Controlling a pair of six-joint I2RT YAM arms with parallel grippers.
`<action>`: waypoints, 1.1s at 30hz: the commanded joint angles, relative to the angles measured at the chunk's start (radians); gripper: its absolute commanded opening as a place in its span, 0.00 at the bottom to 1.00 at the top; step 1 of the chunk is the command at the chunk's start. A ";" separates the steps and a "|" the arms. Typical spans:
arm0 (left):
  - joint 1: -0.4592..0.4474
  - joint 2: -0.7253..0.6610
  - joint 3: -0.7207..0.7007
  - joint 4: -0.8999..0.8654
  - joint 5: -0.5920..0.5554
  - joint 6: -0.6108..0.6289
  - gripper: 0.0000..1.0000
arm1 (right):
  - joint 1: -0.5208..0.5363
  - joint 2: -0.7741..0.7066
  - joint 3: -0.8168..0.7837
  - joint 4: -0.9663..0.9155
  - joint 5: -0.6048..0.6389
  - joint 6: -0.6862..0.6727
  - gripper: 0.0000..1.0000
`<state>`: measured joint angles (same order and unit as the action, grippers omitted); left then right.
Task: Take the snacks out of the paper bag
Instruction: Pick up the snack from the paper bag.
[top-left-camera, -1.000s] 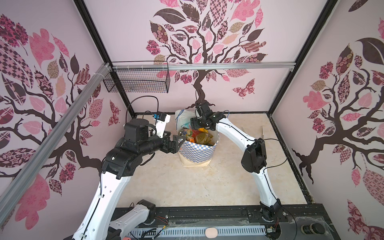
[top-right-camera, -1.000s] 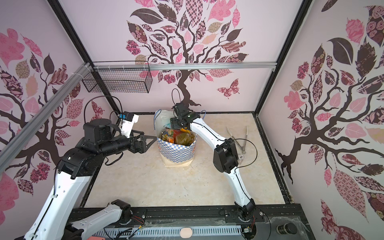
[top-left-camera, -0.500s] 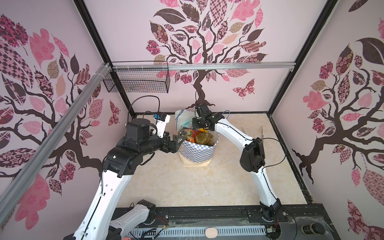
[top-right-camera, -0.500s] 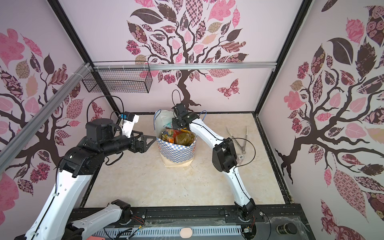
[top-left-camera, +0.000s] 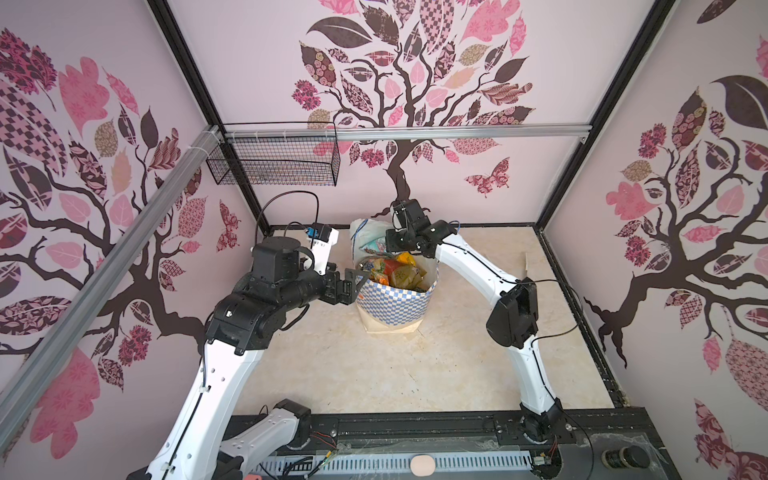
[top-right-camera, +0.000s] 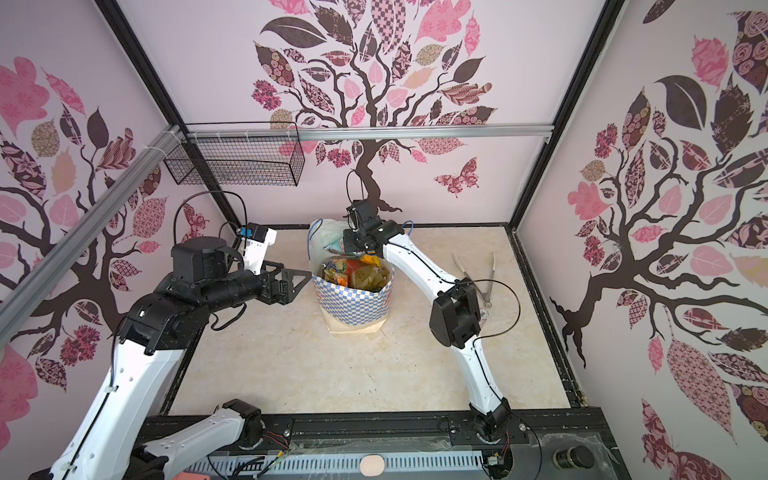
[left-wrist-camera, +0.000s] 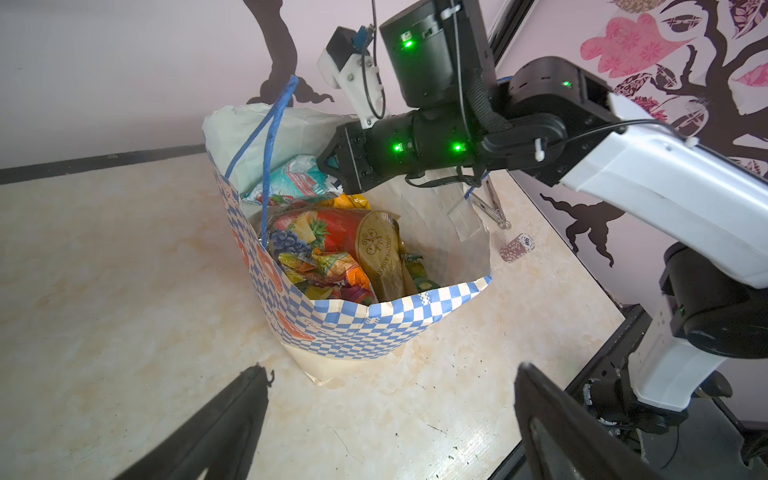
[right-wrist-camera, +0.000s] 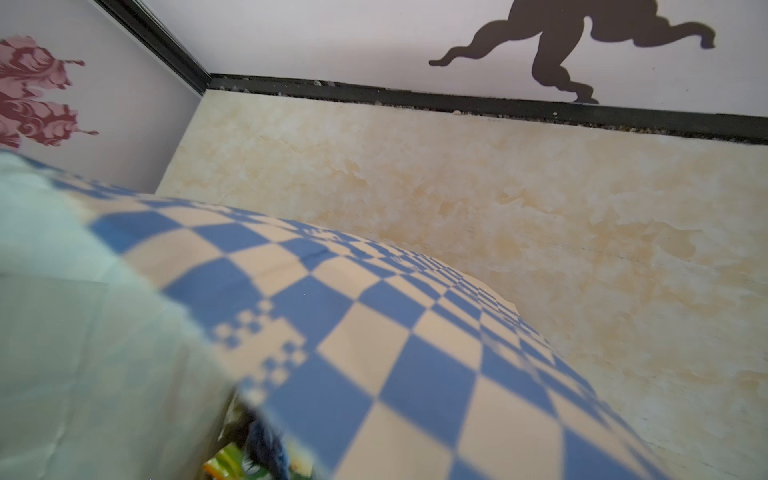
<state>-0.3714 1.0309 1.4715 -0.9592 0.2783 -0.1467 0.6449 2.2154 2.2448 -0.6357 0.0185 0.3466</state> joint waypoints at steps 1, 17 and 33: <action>-0.003 -0.009 0.029 0.019 -0.016 -0.003 0.95 | 0.005 -0.111 0.049 0.008 -0.017 0.018 0.00; -0.003 -0.025 0.034 0.023 -0.009 -0.008 0.95 | 0.013 -0.219 0.179 -0.012 -0.057 0.038 0.00; -0.089 0.012 0.078 0.157 0.237 -0.043 0.95 | 0.010 -0.347 0.328 -0.059 -0.017 -0.006 0.00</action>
<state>-0.4221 1.0435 1.5131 -0.8452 0.4767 -0.2054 0.6540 1.9816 2.5202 -0.7189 -0.0292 0.3691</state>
